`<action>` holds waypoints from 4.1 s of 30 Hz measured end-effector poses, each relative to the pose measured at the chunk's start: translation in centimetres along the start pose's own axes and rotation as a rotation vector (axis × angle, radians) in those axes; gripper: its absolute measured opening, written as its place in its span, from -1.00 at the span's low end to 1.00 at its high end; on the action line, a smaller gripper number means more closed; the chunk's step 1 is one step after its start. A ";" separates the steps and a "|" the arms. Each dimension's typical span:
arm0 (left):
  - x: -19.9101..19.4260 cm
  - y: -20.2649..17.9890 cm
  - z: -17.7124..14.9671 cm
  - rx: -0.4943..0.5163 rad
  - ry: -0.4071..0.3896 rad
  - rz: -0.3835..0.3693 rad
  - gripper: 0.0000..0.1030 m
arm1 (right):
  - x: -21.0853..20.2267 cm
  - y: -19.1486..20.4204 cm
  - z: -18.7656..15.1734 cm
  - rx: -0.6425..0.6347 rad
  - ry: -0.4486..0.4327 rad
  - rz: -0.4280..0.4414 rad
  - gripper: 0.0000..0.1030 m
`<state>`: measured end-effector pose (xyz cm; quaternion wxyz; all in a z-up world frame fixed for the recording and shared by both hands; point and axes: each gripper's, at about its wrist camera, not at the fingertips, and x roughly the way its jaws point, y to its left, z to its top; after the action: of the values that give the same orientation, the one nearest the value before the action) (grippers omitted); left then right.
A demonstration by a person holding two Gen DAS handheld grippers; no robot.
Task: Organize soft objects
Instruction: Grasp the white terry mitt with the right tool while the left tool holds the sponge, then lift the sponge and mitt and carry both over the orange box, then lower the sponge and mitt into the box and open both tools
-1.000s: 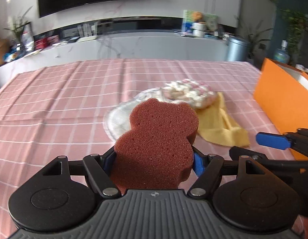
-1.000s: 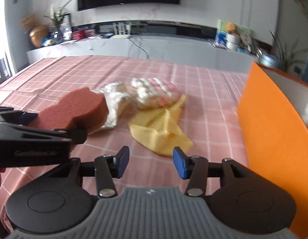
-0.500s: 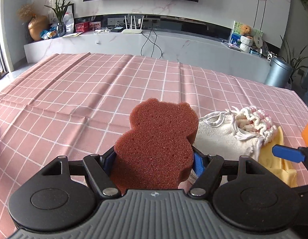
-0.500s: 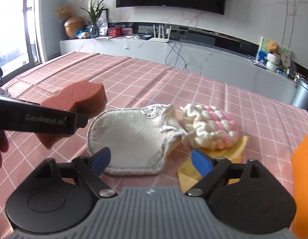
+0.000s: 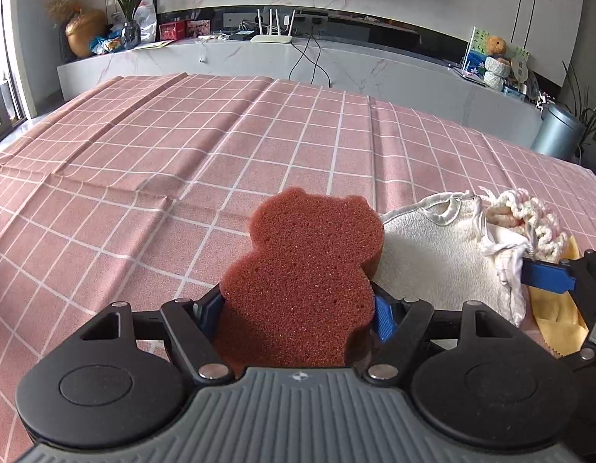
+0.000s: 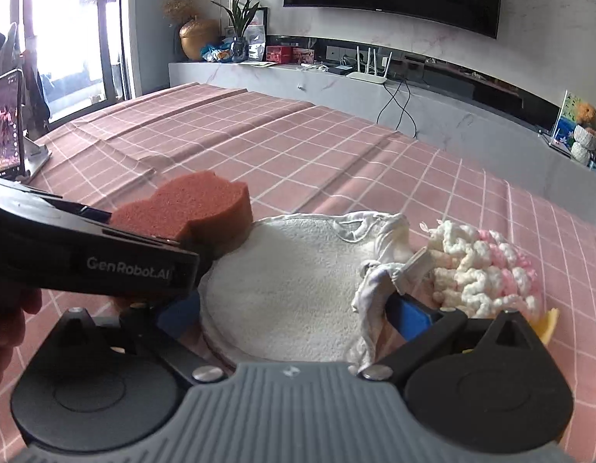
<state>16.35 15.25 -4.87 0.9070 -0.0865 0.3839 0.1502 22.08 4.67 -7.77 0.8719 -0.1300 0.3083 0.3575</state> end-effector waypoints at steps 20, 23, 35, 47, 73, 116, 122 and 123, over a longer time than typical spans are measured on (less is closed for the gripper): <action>-0.8 -1.1 0.1 0.041 -0.033 -0.015 0.63 | -0.6 -0.9 -0.4 0.062 0.010 -0.024 -0.71; -1.3 -1.2 0.1 0.049 -0.054 -0.013 0.63 | -1.0 -0.2 -0.6 0.044 0.000 -0.046 -0.76; -5.4 -2.6 -0.4 0.120 -0.135 -0.080 0.63 | -8.2 -1.9 -0.2 0.096 -0.033 -0.173 -0.76; -11.3 -6.7 -1.5 0.178 -0.149 -0.238 0.63 | -18.6 -2.5 -1.6 0.178 -0.116 -0.227 -0.76; -14.4 -27.5 -2.1 0.565 -0.169 -0.605 0.63 | -35.2 -16.5 -8.9 0.250 -0.048 -0.564 -0.75; -9.8 -36.1 -3.5 0.991 -0.050 -0.571 0.63 | -28.8 -25.8 -10.2 0.338 0.151 -0.461 -0.74; -8.7 -36.6 -5.0 1.038 0.011 -0.545 0.63 | -26.7 -25.3 -11.4 0.250 0.237 -0.469 -0.66; -8.5 -36.6 -5.0 1.036 0.020 -0.541 0.63 | -26.5 -25.5 -11.4 0.251 0.247 -0.470 -0.63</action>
<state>19.78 -22.31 -0.62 0.8334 0.2722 0.3801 -0.2948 20.24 -32.93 0.28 0.8959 -0.1314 0.4154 0.0864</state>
